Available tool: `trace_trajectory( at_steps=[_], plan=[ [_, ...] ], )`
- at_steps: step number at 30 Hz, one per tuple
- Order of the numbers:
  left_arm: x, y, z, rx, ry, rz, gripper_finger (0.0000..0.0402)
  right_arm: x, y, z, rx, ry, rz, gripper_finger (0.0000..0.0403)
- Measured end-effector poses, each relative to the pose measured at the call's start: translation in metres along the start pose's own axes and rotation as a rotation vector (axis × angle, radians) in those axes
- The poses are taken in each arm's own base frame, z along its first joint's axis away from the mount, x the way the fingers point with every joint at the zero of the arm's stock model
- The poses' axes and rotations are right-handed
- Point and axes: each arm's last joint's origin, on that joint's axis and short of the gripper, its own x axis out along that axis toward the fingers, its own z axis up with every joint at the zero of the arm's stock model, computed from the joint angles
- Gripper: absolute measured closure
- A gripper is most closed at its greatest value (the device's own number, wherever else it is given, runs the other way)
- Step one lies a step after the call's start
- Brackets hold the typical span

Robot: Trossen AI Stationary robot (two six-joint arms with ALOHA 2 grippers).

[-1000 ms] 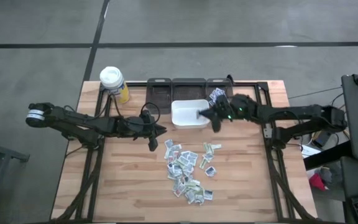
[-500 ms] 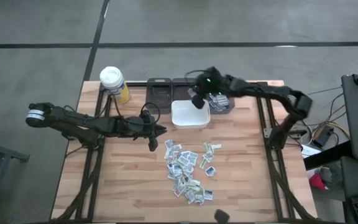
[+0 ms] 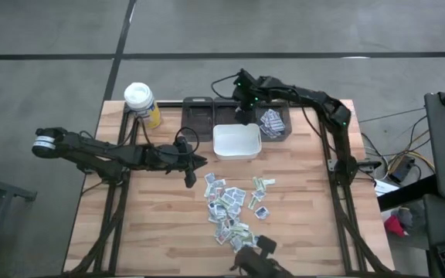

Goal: Pick & Place First Aid Supplies
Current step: Put the alcohol pad into the middle black bin

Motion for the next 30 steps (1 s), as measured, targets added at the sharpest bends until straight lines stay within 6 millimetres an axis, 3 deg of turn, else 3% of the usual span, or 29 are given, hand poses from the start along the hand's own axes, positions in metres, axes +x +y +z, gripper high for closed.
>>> trace_trajectory(
  at_steps=[5, 13, 23, 27, 30],
  plan=[
    [0.000, 0.000, 0.000, 0.000, 0.000, 0.000, 0.0348, 0.017, -0.001, 0.008, -0.032, 0.049, 0.013, 0.0394],
    [0.000, 0.000, 0.000, 0.000, 0.000, 0.001, 0.0348, 0.020, -0.004, 0.023, -0.077, 0.063, 0.018, 0.0392],
    [0.000, 0.000, 0.000, 0.000, 0.000, 0.001, 0.0348, 0.029, -0.003, 0.019, -0.084, 0.105, 0.029, 0.0343],
    [0.000, 0.000, 0.000, 0.000, 0.000, 0.001, 0.0348, 0.025, -0.004, 0.022, -0.081, 0.091, 0.023, 0.0318],
    [0.000, 0.000, 0.000, -0.001, 0.000, 0.001, 0.0348, 0.011, -0.005, 0.025, -0.077, 0.093, 0.050, 0.0301]
  ],
)
